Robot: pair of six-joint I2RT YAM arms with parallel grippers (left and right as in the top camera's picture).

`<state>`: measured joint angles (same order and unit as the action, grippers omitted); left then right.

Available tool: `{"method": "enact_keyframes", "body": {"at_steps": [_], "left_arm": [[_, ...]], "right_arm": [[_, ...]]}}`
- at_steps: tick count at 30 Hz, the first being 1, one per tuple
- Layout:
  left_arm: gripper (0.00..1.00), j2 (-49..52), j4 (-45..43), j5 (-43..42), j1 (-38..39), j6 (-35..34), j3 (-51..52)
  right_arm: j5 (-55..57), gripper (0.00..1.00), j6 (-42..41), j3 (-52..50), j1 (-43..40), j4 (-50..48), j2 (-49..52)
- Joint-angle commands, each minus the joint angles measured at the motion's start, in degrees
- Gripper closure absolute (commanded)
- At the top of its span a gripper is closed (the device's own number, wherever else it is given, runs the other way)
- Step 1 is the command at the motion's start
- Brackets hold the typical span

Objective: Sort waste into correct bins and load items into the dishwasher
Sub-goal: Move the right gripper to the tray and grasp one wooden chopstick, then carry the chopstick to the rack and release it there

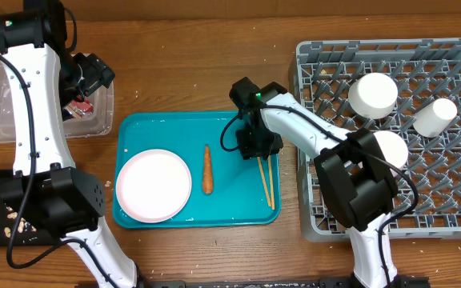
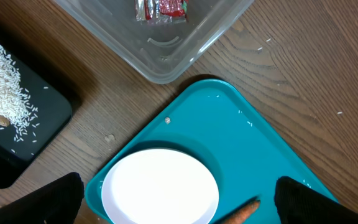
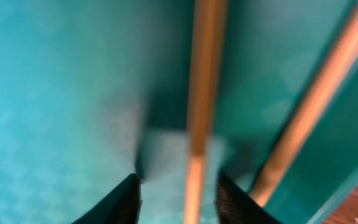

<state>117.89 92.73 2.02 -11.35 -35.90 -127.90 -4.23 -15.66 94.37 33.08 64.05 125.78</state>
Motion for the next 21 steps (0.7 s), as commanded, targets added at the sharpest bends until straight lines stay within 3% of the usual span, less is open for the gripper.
{"method": "enact_keyframes", "body": {"at_steps": [1,6,13,21], "left_arm": [[0.0,-0.55,-0.11,0.74,0.13,-0.52,-1.27],[0.0,-0.55,-0.11,0.74,0.13,-0.52,-1.27],[0.0,-0.55,-0.11,0.74,0.13,-0.52,-1.27],[0.0,-0.55,-0.11,0.74,0.13,-0.52,-1.27]], "right_arm": [[3.3,0.71,-1.14,-0.22,0.46,-0.28,1.73],[3.13,0.95,-2.21,-0.17,0.72,-0.31,1.7],[0.57,0.96,-2.64,4.57,0.72,3.78,0.9],[2.47,0.96,-2.54,17.77,-2.8,13.51,-4.24]]}}
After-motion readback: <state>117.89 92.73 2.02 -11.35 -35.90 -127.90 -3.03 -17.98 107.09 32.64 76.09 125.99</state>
